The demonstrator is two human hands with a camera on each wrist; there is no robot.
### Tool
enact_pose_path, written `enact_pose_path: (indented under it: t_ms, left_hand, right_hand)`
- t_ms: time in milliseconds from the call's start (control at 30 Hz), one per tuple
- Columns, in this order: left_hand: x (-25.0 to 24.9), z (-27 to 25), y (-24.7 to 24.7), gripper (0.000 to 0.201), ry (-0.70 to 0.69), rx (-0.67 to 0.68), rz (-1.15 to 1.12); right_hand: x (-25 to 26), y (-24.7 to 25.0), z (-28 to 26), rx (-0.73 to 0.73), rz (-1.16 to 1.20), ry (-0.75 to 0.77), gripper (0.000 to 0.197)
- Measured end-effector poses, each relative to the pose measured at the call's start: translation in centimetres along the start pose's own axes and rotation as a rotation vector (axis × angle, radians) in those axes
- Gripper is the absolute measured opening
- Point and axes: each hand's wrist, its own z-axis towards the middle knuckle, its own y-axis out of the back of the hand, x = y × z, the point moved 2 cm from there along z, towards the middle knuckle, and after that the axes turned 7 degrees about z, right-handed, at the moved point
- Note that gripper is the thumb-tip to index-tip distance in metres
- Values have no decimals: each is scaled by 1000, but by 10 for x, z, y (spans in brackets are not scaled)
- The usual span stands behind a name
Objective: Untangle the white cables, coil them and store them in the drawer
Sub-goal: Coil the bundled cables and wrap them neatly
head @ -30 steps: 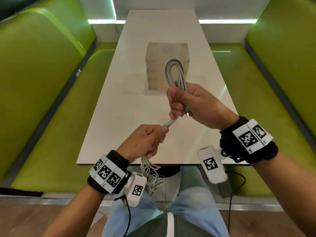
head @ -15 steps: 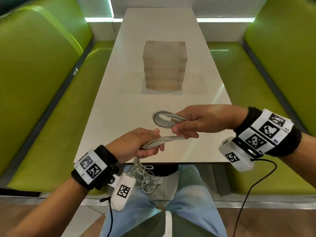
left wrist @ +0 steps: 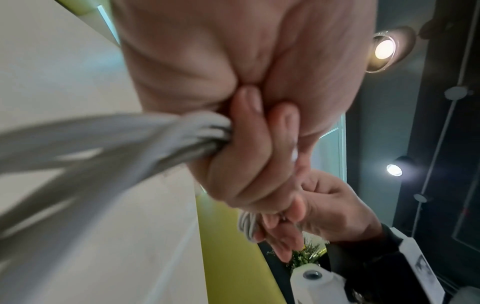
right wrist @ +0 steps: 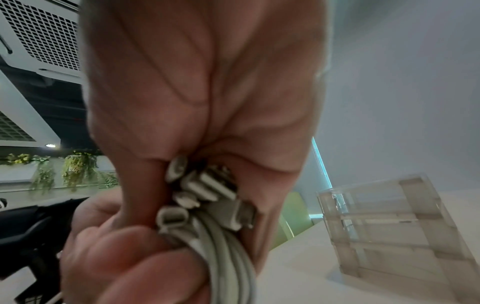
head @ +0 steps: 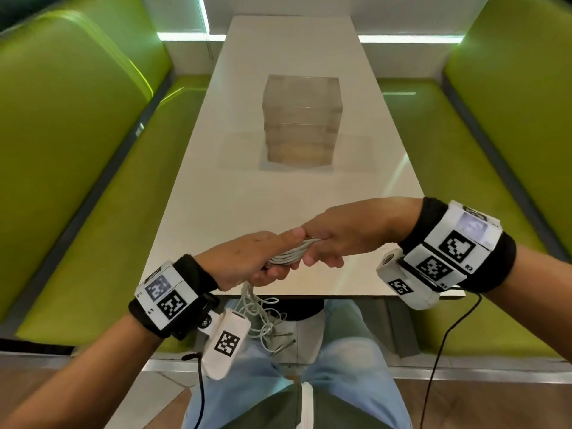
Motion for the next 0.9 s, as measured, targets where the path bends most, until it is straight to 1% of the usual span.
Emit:
enact_pose_path:
  t_ms: [67, 100, 167, 233, 300, 333, 367, 433, 467, 533, 600, 700, 800, 900]
  left_hand:
    - [0, -1, 2, 53, -5, -3, -23]
    - [0, -1, 2, 53, -9, -8, -34]
    - [-1, 0, 3, 51, -27, -53, -38]
    - [-1, 0, 4, 50, -44, -115, 3]
    - [0, 0, 4, 50, -62, -139, 33]
    - [2, 0, 3, 50, -72, -142, 36]
    - [3, -1, 2, 49, -81, -149, 31]
    - [4, -2, -1, 47, -108, -181, 11]
    - [4, -2, -2, 47, -122, -194, 6]
    - [4, -3, -5, 47, -140, -191, 18]
    - [4, -3, -7, 47, -143, -159, 44]
    - [4, -6, -10, 47, -142, -122, 76]
    - [4, -8, -11, 47, -135, -89, 75]
    - [4, -8, -10, 50, -145, -88, 88]
  right_hand:
    - [0, -2, 0, -107, 38, 24, 26]
    - [-1, -2, 1, -175, 76, 36, 33]
    - [0, -2, 1, -263, 76, 77, 41]
    - [-1, -5, 2, -275, -83, 118, 35]
    - [-5, -10, 4, -292, -356, 98, 39]
    - [-7, -12, 5, -297, -425, 97, 42]
    - [-8, -14, 5, -284, -377, 109, 41]
    - [-7, -16, 2, -218, -90, 162, 33]
    - [-5, -17, 0, -189, 8, 176, 29]
    - [-6, -16, -3, -141, 134, 179, 26]
    - [-6, -18, -6, -91, 230, 176, 24]
    - [-5, -19, -7, -62, 252, 174, 22]
    - [-6, -19, -7, -65, 261, 161, 22]
    - [-4, -19, -9, -76, 209, 167, 15]
